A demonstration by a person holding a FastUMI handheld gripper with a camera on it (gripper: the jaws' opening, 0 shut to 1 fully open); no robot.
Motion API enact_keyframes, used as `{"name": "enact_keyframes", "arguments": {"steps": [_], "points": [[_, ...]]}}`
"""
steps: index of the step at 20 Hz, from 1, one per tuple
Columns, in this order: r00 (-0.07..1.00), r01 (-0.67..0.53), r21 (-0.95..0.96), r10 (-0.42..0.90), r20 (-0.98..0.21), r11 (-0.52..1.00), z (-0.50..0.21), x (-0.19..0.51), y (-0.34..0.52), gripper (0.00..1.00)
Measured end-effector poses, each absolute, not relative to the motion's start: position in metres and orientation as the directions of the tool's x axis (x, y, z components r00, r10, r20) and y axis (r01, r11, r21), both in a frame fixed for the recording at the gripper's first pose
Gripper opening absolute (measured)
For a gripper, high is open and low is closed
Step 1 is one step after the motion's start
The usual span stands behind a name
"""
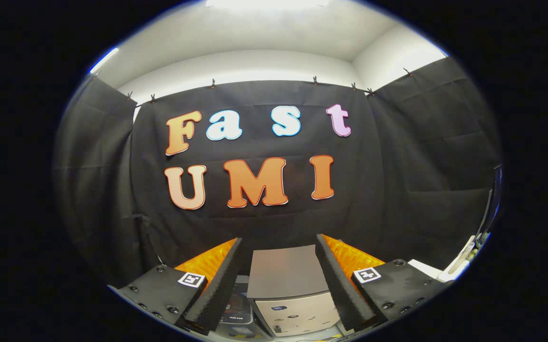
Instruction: Put the clothes into the washing machine and then close the washing machine lid.
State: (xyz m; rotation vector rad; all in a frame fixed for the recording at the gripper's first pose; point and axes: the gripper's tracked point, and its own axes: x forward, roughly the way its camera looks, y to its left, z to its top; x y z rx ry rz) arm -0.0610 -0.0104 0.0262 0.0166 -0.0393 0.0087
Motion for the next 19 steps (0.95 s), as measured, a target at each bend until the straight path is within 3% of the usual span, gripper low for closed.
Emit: {"name": "enact_keyframes", "arguments": {"steps": [19], "points": [[0.998, -0.006, -0.041, 0.008, 0.06, 0.999, 0.029, -0.026, 0.004, 0.97]]}}
